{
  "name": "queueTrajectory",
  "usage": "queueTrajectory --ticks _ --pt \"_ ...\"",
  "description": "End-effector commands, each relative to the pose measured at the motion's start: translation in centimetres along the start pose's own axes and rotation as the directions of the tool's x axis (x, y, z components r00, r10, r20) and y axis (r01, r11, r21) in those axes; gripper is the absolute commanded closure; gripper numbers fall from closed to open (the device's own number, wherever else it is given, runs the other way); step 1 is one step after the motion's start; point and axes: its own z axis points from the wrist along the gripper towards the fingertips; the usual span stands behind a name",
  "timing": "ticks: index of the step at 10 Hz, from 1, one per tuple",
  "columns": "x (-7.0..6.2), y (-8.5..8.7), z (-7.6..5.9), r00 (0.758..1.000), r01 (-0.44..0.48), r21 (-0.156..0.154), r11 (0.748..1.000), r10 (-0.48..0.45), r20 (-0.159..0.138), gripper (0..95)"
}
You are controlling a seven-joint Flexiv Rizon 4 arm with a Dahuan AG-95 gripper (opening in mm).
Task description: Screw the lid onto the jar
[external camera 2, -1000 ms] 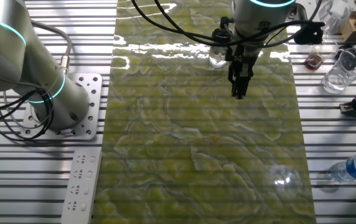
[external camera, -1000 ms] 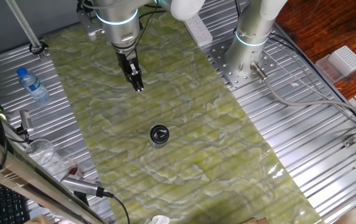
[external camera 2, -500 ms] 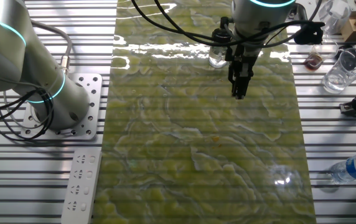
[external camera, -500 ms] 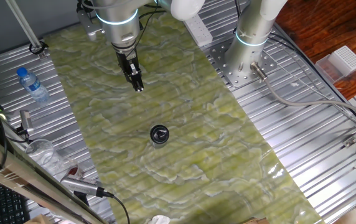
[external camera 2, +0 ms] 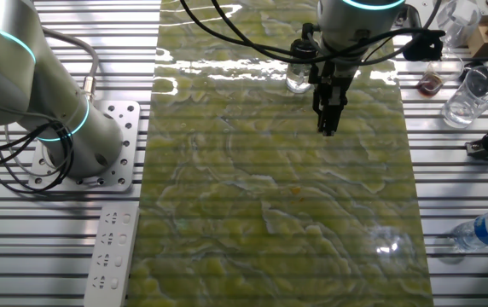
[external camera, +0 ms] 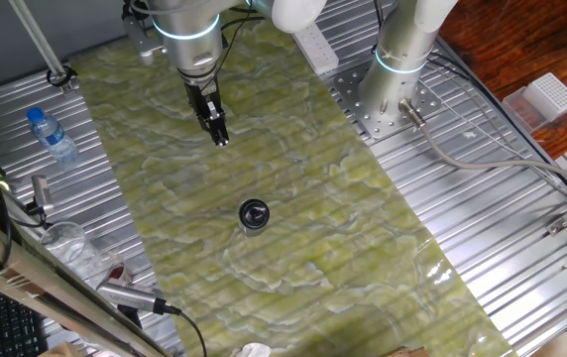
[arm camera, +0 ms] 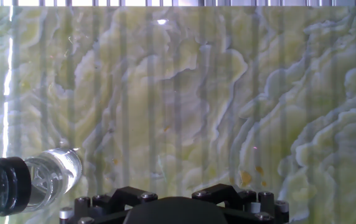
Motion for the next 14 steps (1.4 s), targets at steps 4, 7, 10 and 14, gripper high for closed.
queueTrajectory --ticks 4,7,10,14 --pt "0.02 -0.01 -0.04 0.987 0.143 -0.006 0.990 -0.142 0.074 95.0" --pt "0.02 -0.01 -0.04 0.987 0.141 -0.003 0.990 -0.141 0.072 95.0" --pt "0.02 -0.01 -0.04 0.985 0.157 -0.008 0.988 -0.156 0.075 95.0" --pt "0.11 0.26 -0.69 0.978 0.193 -0.004 0.981 -0.192 0.079 95.0"
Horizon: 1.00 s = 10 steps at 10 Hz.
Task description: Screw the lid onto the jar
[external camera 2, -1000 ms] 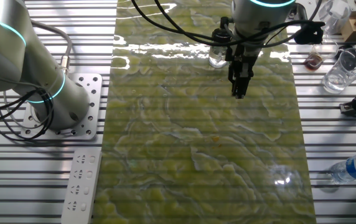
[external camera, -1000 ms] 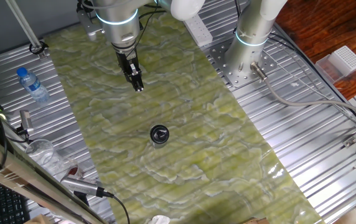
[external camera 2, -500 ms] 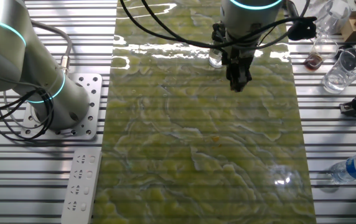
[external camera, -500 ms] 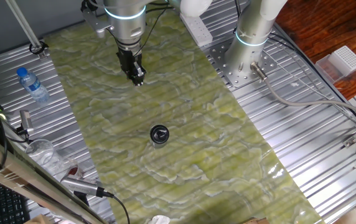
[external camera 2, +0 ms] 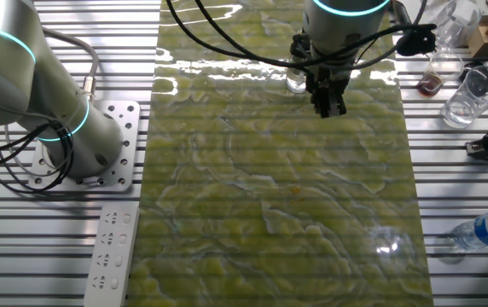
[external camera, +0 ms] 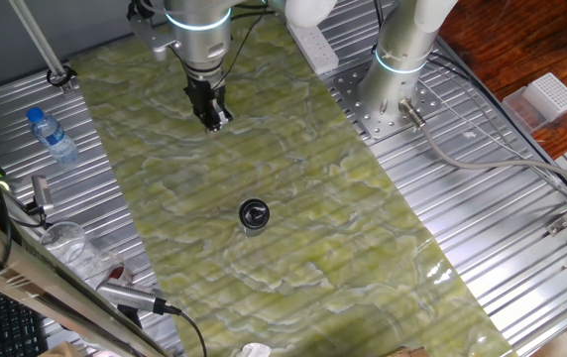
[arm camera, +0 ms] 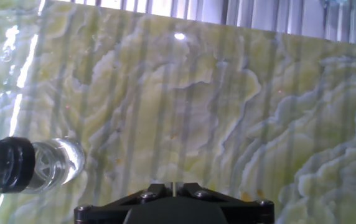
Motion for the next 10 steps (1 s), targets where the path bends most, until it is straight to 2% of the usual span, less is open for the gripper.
queueTrajectory --ticks 1,2,3,4,5,7,9,10 --pt "0.0 0.3 -0.5 1.000 0.012 0.005 1.000 -0.012 -0.003 95.0" --pt "-0.2 0.9 -0.7 1.000 0.013 -0.003 1.000 -0.013 -0.003 76.0" --pt "-0.3 1.2 -0.7 1.000 0.019 -0.003 1.000 -0.019 -0.001 38.0" --pt "-0.6 1.8 -0.6 1.000 0.027 -0.002 1.000 -0.027 0.001 38.0" --pt "-0.7 2.2 -0.5 1.000 0.028 -0.002 1.000 -0.028 0.001 19.0" --pt "-1.1 3.3 -0.5 1.000 0.029 -0.002 1.000 -0.029 0.004 19.0" --pt "-1.7 4.3 -1.1 1.000 0.030 -0.004 1.000 -0.030 0.008 19.0" --pt "-2.1 4.8 -1.5 1.000 0.027 -0.004 1.000 -0.027 0.007 0.0"
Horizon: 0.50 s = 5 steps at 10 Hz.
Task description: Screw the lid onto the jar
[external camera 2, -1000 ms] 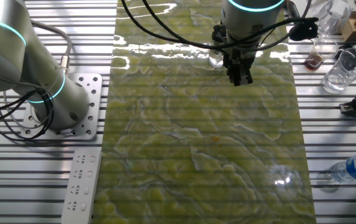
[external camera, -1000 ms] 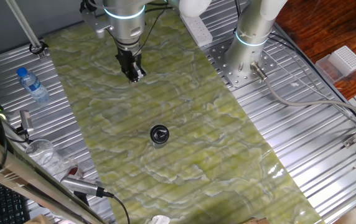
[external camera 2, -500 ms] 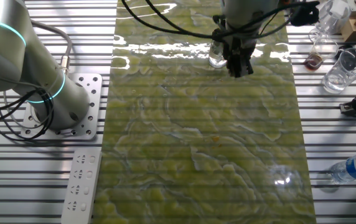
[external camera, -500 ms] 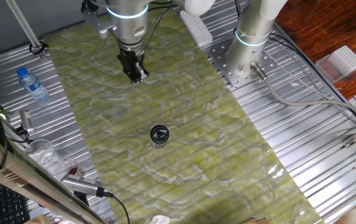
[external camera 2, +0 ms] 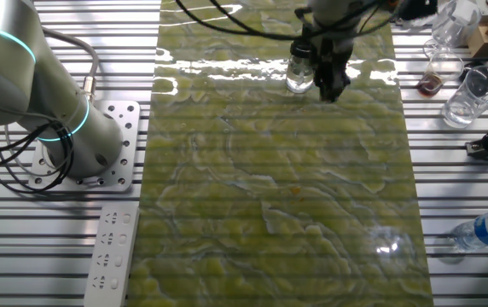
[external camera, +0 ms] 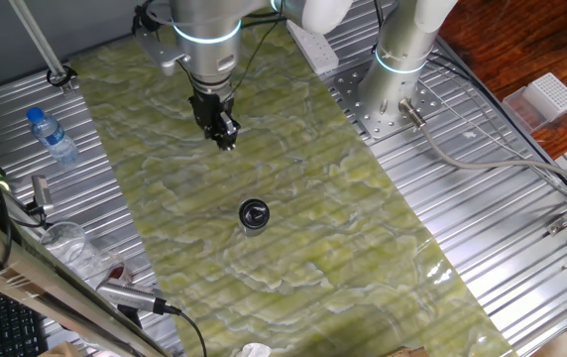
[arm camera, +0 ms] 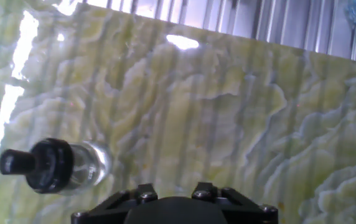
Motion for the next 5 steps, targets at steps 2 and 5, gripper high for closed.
queueTrajectory --ticks 2,5 --pt "-1.8 2.0 -0.9 1.000 -0.010 0.001 1.000 0.010 -0.006 0.0" --pt "-2.8 5.2 -0.9 0.999 -0.038 0.008 0.999 0.038 -0.008 0.0"
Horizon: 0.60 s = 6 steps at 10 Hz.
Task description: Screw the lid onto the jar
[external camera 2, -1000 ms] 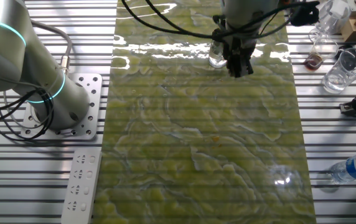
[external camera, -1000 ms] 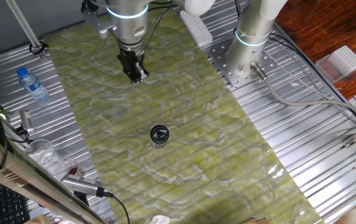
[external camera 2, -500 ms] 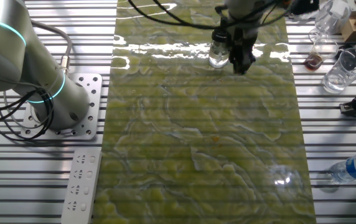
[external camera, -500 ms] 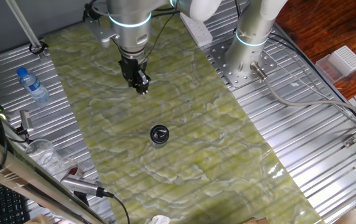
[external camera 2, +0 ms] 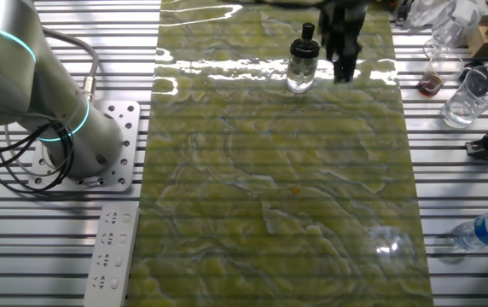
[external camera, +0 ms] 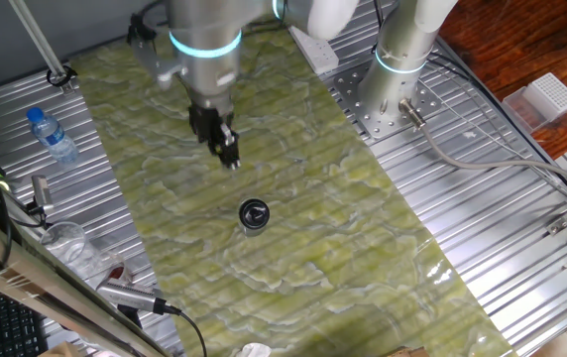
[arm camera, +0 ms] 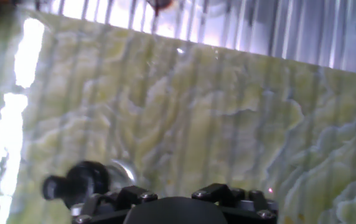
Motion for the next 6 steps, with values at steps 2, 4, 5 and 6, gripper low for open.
queueTrajectory --ticks 2,4,5,6 --pt "0.2 2.4 -0.1 1.000 -0.027 0.002 1.000 0.027 0.000 0.0" --pt "0.3 3.5 0.1 0.999 -0.032 0.003 0.999 0.032 0.002 0.0" --pt "0.3 4.1 0.1 0.999 -0.038 0.003 0.999 0.038 0.001 0.0" --pt "0.4 4.6 0.0 0.999 -0.042 0.004 0.999 0.042 0.000 0.0"
